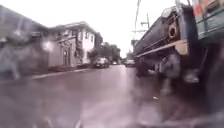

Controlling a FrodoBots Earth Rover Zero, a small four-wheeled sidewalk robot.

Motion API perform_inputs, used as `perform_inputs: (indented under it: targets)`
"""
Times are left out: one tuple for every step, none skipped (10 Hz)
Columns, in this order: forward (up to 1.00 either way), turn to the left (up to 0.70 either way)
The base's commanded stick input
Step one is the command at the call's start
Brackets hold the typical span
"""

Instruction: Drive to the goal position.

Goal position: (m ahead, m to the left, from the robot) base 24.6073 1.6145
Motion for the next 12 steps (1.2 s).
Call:
perform_inputs:
  targets:
    - [1.0,-0.23]
    - [1.0,0.0]
    - [1.0,0.0]
    - [1.0,0.0]
    - [1.0,0.0]
    - [1.0,0.0]
    - [1.0,-0.05]
    - [1.0,-0.26]
    - [1.0,0.0]
    - [1.0,0.0]
    - [1.0,0.0]
    - [1.0,0.0]
